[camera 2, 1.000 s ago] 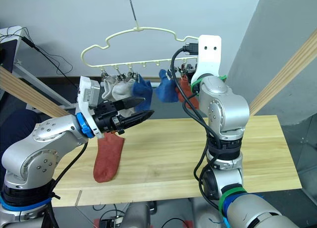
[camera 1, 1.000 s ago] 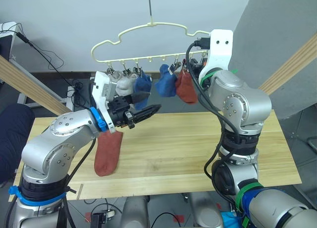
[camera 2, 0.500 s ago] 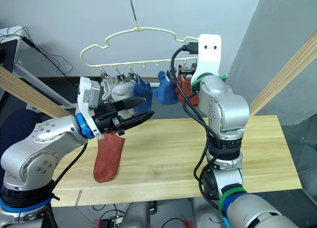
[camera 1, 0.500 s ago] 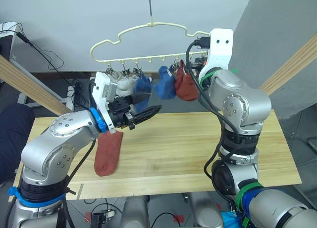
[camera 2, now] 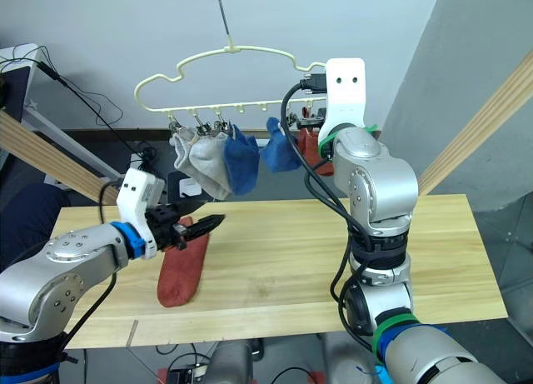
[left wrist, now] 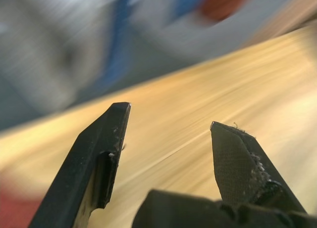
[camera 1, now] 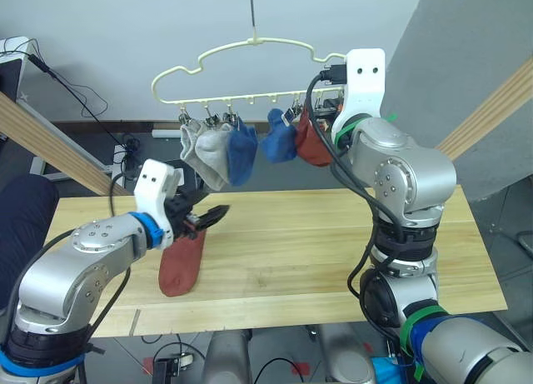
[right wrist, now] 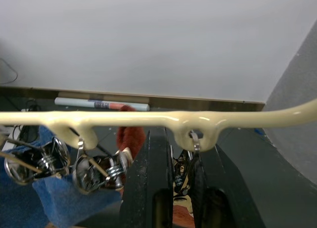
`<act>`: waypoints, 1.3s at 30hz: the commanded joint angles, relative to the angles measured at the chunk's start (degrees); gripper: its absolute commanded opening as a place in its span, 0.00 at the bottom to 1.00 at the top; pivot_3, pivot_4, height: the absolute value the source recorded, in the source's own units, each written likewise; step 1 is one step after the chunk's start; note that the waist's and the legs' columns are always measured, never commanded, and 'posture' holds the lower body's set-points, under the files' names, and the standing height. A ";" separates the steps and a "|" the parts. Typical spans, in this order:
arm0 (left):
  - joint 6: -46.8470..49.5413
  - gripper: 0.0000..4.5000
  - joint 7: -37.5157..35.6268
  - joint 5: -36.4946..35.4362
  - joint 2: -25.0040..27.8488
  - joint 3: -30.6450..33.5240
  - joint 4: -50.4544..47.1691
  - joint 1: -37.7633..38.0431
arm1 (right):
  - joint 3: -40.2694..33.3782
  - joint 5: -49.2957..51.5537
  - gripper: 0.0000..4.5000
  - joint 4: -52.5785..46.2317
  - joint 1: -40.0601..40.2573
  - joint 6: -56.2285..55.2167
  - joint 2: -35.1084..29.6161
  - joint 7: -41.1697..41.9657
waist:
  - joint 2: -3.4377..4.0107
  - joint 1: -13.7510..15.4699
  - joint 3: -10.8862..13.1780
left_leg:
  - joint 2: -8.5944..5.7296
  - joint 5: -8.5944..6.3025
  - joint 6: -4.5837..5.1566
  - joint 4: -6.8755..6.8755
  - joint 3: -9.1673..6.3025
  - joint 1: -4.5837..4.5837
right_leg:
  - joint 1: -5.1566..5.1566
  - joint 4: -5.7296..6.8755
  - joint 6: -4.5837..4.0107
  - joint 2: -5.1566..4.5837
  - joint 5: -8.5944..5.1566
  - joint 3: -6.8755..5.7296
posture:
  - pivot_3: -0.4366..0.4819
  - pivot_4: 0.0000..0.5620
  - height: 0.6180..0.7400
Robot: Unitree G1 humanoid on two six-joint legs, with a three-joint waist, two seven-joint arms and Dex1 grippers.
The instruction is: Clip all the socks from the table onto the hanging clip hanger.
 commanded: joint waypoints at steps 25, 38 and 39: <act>-9.04 1.00 4.32 20.38 -6.48 -4.02 19.53 1.74 | 0.42 -0.14 0.02 -5.73 -0.01 3.15 -1.17 0.53 | 0.01 -0.12 0.01 | 0.00 0.00 0.00 -0.04 0.06 0.00 | -0.01 -0.04 0.00 -0.05 0.00 0.04 | 0.29 0.68 1.00; -7.42 1.00 2.39 21.40 -11.07 -5.27 24.41 0.98 | 0.16 -0.37 0.02 -6.67 -0.23 4.64 -1.39 0.33 | 0.02 -0.21 0.01 | -0.01 0.00 0.00 -0.02 0.06 0.04 | 0.03 0.00 0.00 -0.06 0.00 0.04 | 0.26 0.70 1.00; -7.53 1.00 2.14 21.44 -11.04 -5.36 24.20 1.23 | 0.14 -0.39 0.02 -6.73 -0.22 4.73 -1.41 0.32 | 0.02 -0.24 0.01 | -0.01 0.00 0.00 -0.02 0.07 0.05 | 0.03 0.00 0.00 -0.06 0.00 0.05 | 0.26 0.70 1.00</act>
